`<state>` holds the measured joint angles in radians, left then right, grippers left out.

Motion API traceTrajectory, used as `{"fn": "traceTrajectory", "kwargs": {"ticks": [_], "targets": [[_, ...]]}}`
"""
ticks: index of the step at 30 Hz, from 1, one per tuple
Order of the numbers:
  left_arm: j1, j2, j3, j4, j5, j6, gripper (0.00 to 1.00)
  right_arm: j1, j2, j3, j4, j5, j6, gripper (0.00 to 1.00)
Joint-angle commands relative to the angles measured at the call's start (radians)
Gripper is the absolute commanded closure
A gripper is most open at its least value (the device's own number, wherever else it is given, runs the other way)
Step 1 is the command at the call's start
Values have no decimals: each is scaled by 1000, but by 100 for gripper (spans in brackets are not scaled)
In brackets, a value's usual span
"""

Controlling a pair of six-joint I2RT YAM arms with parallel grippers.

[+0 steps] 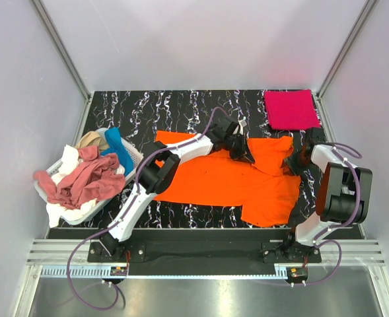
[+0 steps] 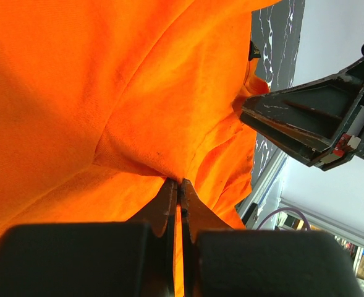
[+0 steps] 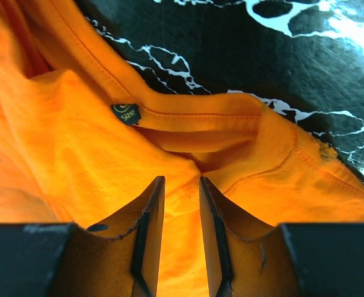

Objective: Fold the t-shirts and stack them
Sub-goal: Fold the tshirt

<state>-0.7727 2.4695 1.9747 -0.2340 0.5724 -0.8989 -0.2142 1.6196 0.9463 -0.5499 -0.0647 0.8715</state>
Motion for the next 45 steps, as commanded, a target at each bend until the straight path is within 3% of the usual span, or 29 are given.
{"fn": "traceTrajectory", "kwargs": {"ticks": [1,21,22,25,27,45], "targets": [[1,-18,33,30,24,-11,100,10,6,-6,44,6,4,64],[1,2,42,38,27,-18,100,38,22,-55,41,51,40,66],[0,2,41,38,27,-18,100,38,23,-55,42,54,40,67],[0,-1,36,38,26,-15,100,39,28,-44,41,59,20,92],[1,-4,35,38,27,-15,100,38,13,-35,42,59,15,100],[1,-33,33,-60,-12,70,100,38,-133,2,-42,80,1,100]]}}
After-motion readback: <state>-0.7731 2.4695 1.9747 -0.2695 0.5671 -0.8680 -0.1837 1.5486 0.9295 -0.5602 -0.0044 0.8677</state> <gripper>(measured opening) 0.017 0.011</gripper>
